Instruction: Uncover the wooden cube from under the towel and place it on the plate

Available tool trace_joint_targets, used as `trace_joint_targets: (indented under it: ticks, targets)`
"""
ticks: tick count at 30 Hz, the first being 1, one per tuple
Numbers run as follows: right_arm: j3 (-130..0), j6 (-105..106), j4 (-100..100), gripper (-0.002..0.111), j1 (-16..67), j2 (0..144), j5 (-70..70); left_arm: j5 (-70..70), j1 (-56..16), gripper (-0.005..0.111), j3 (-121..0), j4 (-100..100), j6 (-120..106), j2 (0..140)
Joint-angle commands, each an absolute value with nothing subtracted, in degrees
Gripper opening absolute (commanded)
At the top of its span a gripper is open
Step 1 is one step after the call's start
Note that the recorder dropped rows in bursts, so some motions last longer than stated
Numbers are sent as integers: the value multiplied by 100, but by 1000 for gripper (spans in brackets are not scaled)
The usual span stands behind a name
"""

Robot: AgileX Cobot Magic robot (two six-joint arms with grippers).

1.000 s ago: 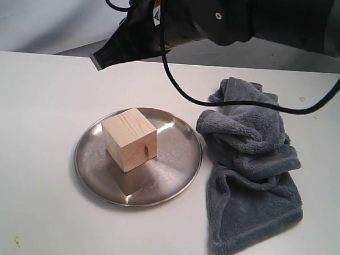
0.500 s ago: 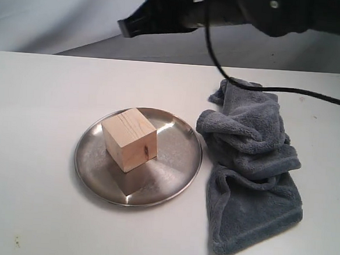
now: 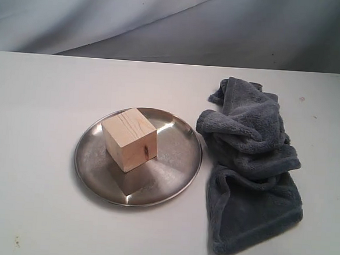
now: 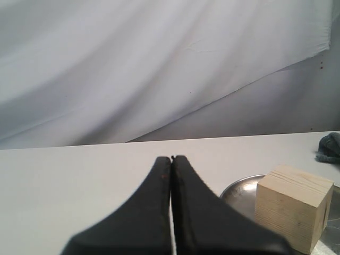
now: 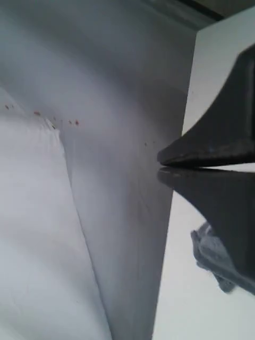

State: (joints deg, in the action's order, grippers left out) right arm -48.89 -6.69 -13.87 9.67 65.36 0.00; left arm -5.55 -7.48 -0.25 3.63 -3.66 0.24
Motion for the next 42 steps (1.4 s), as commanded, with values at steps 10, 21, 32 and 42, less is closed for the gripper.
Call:
trace_joint_targets:
  ticks: [10, 21, 32, 42]
  targets:
    - [-2537, 194, -767, 0, 391, 3848, -1035, -494, -736, 0, 0, 377, -354, 0]
    - [-1120, 212, -460, 0, 391, 1972, -575, -494, -736, 0, 0, 377, -354, 0]
    - [-680, 250, 161, 0, 402, 379, 358, -494, -736, 0, 0, 377, -354, 0]
    - [0, 101, 410, 0, 402, 0, -301, -494, -736, 0, 0, 377, -354, 0]
